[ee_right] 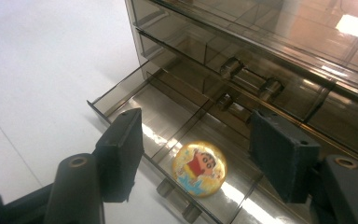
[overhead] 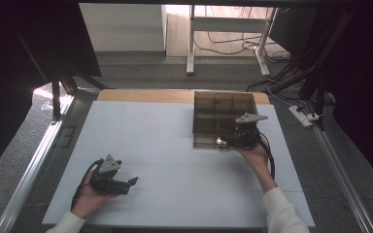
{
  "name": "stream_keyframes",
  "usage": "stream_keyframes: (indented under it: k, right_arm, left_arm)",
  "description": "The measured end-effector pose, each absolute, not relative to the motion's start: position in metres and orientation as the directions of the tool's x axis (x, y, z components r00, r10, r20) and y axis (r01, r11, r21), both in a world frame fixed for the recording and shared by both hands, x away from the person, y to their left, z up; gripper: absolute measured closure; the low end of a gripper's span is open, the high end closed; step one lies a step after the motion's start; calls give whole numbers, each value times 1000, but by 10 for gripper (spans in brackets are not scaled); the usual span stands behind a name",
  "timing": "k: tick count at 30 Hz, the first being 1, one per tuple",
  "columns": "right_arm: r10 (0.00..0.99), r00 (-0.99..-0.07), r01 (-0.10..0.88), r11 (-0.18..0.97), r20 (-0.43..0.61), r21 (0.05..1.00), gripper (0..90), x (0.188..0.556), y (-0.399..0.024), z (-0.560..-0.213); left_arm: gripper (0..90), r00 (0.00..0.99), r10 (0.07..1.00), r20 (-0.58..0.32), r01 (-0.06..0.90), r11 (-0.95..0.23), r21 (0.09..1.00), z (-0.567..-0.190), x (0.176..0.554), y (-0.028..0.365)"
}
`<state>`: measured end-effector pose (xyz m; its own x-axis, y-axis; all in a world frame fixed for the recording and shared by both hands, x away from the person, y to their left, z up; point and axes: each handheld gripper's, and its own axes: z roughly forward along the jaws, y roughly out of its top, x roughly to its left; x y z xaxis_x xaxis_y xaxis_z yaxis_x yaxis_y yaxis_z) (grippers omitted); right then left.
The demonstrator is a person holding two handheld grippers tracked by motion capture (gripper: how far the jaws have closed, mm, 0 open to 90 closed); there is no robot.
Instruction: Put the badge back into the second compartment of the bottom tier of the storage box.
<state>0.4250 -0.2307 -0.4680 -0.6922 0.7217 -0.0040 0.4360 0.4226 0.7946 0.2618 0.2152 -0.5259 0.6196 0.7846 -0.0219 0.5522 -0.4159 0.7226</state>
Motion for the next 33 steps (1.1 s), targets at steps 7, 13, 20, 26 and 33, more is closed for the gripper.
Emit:
stream_keyframes:
  k: [7,13,20,26,33]
  right_arm:
    - [707,-707,441,411,27,798,322,421,-230,-466]
    - [694,-720,432,413,31,802,313,416,-228,-463]
    - [682,-731,412,412,25,812,312,407,-229,-460]
    - [674,-738,393,402,23,827,310,399,-233,-459]
    - [677,-736,384,391,21,837,304,385,-243,-460]
  left_arm:
    - [119,619,785,-22,551,-414,724,-526,262,215]
    - [119,620,785,-22,551,-415,724,-526,262,215]
    - [119,620,784,-23,550,-414,725,-526,262,216]
    - [119,619,785,-24,551,-412,726,-525,261,216]
    - [119,615,788,-24,552,-408,727,-525,262,216]
